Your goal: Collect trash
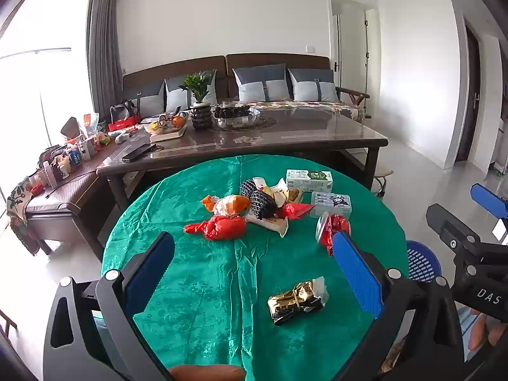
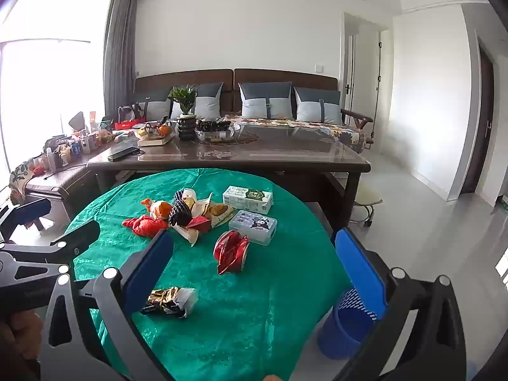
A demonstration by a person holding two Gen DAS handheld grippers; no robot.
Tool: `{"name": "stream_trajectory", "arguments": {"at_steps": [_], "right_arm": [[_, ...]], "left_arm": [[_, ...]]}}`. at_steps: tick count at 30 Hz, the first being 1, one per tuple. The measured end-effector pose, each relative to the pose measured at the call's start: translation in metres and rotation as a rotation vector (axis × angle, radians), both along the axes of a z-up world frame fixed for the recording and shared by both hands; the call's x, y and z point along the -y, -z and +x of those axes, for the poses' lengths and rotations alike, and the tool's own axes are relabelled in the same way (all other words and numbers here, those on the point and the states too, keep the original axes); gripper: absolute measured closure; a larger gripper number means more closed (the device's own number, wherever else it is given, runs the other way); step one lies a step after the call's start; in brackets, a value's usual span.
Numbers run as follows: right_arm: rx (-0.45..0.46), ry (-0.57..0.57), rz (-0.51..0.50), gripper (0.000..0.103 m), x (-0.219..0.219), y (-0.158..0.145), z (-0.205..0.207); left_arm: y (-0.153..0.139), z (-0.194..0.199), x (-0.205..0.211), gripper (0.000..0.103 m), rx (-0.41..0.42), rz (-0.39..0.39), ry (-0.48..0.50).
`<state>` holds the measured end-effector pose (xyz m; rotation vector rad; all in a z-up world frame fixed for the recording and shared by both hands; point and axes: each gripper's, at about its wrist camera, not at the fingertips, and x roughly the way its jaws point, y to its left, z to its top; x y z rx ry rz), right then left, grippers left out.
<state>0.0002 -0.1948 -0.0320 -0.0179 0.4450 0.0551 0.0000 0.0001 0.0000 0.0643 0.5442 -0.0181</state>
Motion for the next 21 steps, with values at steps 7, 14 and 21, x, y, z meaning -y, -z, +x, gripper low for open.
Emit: {"name": "stream_trajectory", "arguments": {"at_steps": [7,14,21], "right_arm": [[-0.002,0.000,-0.004,0.004,0.0001,-0.0008,-0.0009],[-0.001,0.001,-0.006,0.004,0.0000,-0.0014,-0.0021],[0.001,0.004,-0.006,0.004,0.0014,-0.0022,-0.0029]], "left_arm": [[0.0004,0.0001,0.0006,0.004,-0.001,0.002,0.000],[0.0002,0.0004,0.0004,0.004,-0.002,-0.004,0.000],[0.0003,0.0005,0.0010,0.004,-0.002,-0.007,-0.002]]}}
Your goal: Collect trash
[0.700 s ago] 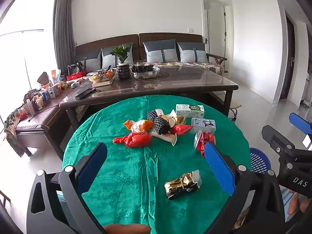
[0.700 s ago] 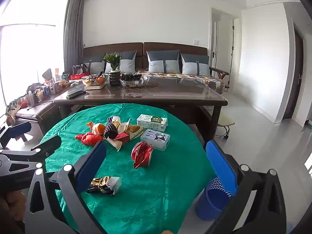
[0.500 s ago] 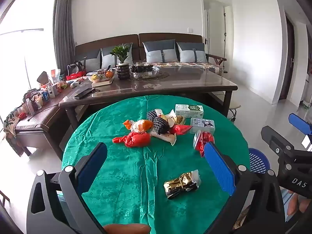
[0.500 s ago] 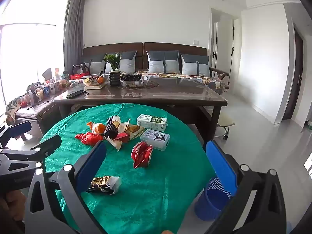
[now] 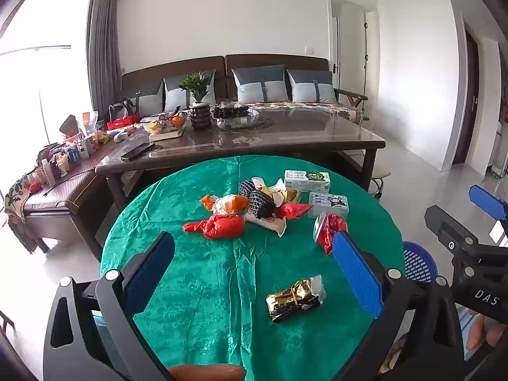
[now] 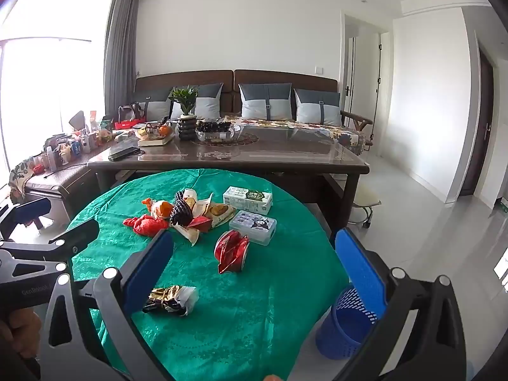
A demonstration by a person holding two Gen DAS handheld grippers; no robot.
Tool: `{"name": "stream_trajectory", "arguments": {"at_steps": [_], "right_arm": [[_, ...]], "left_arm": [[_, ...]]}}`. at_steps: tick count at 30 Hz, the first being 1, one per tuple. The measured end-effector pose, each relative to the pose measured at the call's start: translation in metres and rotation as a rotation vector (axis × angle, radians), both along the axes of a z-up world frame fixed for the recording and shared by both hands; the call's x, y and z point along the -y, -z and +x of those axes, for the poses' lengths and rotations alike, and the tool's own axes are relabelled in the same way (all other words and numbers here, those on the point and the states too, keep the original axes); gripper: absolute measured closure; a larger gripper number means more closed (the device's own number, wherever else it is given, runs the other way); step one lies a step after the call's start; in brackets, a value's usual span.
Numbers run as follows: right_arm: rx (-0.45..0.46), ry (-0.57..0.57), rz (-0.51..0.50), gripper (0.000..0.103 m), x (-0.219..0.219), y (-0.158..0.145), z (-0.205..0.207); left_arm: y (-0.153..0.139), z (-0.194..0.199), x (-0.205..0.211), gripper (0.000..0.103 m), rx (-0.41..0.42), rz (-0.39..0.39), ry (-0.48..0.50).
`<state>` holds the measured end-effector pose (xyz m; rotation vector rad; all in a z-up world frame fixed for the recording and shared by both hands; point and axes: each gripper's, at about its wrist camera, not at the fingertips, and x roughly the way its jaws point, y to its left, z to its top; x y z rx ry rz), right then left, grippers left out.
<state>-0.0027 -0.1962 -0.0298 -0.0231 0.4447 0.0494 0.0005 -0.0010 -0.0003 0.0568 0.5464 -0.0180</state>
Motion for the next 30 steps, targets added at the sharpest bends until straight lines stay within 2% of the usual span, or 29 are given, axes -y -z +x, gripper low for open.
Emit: {"name": "stream_trajectory", "arguments": {"at_steps": [30], "right_arm": [[0.003,-0.001,-0.006,0.004,-0.0005,-0.0018,-0.0020]], "left_arm": [[0.0045,0.0013,-0.0006,0.004,-0.003,-0.010,0.004]]}}
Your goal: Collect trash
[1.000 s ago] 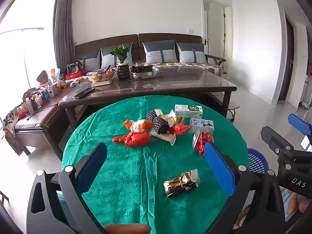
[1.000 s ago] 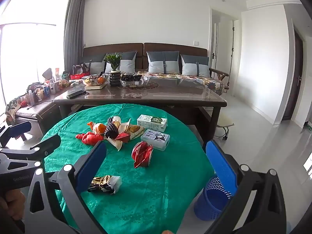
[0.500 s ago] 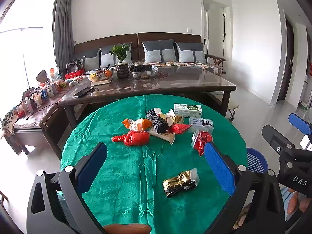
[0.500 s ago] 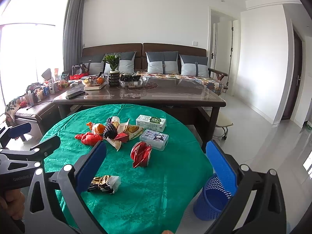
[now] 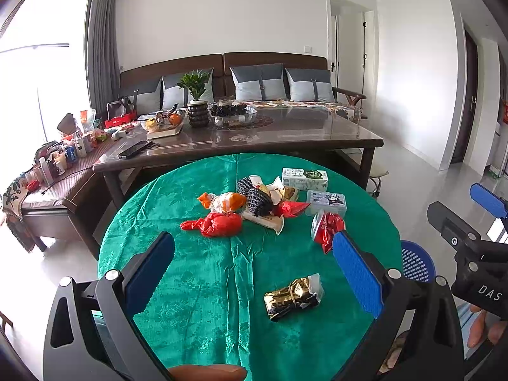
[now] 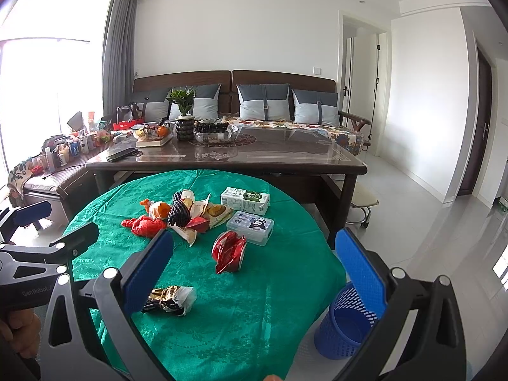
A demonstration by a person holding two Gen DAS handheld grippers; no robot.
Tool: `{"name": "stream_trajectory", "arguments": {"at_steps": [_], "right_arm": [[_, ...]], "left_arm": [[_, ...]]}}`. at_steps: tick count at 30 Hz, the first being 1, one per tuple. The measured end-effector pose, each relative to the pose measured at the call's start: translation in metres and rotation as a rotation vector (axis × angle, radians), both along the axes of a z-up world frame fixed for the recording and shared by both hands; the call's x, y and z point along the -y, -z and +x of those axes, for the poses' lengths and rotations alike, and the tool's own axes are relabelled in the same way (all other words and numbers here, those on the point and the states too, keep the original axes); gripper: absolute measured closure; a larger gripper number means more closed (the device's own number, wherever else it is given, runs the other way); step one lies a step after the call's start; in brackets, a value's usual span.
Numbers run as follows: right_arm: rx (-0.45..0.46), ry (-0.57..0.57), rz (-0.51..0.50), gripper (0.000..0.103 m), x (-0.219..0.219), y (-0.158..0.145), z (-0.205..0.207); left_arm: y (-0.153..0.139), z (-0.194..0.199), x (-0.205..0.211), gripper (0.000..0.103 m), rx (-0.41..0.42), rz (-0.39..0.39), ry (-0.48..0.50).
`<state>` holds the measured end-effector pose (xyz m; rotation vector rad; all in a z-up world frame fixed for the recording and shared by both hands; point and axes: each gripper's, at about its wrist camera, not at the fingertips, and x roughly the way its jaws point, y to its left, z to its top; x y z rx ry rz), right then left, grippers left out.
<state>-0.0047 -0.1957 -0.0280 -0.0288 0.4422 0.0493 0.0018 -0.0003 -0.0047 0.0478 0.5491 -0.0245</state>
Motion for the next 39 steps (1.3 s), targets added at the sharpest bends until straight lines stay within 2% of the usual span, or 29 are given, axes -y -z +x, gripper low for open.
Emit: {"name": "stream_trajectory", "arguments": {"at_steps": [39], "right_arm": [[-0.007,0.001,0.000,0.004,0.0064,0.0055,0.0028]], "left_arm": [[-0.0006,0.0007,-0.0018,0.004,-0.005,-0.005,0.001]]}}
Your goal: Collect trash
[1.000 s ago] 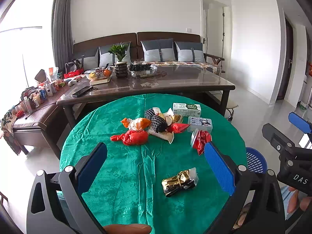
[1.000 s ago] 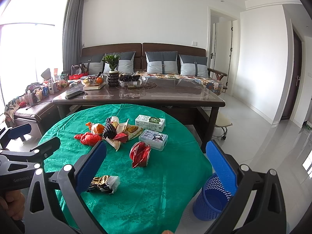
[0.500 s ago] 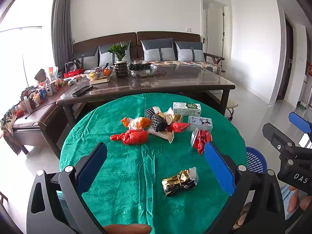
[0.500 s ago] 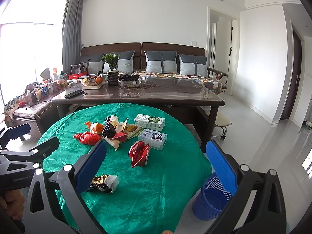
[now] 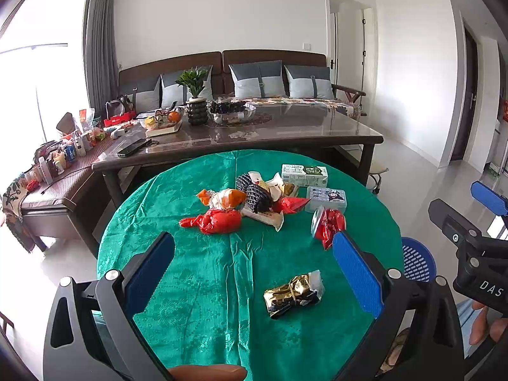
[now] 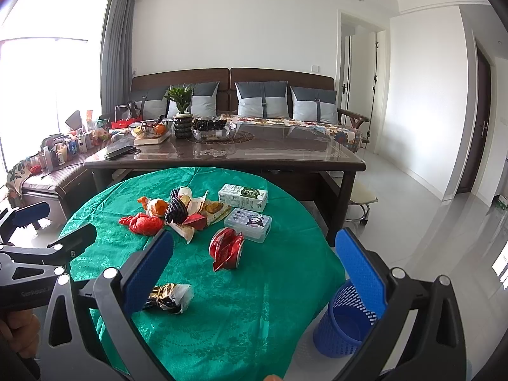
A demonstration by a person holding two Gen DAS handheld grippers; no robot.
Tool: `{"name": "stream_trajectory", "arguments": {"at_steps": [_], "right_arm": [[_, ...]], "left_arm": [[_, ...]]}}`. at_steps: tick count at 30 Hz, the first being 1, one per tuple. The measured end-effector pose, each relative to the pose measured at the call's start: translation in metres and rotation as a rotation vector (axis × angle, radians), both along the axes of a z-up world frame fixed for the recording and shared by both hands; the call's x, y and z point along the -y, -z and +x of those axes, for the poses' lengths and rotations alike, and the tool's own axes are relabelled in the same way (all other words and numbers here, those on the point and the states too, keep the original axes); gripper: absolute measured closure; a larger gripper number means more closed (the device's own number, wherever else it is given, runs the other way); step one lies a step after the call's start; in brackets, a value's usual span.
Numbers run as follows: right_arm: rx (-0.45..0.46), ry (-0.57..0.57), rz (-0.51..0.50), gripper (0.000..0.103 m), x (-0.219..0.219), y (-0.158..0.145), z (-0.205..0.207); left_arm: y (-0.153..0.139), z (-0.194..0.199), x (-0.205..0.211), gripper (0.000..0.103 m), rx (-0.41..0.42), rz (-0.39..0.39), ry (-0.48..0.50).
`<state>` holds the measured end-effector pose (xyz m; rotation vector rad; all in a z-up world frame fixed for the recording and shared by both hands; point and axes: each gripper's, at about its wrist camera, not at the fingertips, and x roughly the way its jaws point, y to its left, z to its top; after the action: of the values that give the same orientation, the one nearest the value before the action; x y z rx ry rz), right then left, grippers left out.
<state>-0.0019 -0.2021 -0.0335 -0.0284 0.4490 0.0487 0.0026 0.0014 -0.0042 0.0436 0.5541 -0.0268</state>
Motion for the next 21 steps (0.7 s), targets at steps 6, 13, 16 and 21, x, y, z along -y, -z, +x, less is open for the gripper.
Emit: {"name": "stream_trajectory", "arguments": {"at_steps": [6,13,16,21], "right_arm": [[0.001,-0.001,-0.003,0.004,-0.001,0.005,0.005],[-0.007,-0.001,-0.009,0.004,-0.009,0.002,0.002],[-0.006,-0.001,-0.009,0.004,-0.009,0.002,0.002],[-0.007,-0.001,-0.010,0.004,-0.009,0.002,0.002]], "left_arm": [[0.009,-0.001,0.006,0.004,-0.002,0.001,-0.001],[0.011,-0.004,0.004,0.004,-0.005,0.001,0.000],[0.010,-0.003,0.004,0.004,-0.005,0.000,-0.001],[0.021,-0.001,0.001,0.004,-0.008,-0.001,-0.002]]}}
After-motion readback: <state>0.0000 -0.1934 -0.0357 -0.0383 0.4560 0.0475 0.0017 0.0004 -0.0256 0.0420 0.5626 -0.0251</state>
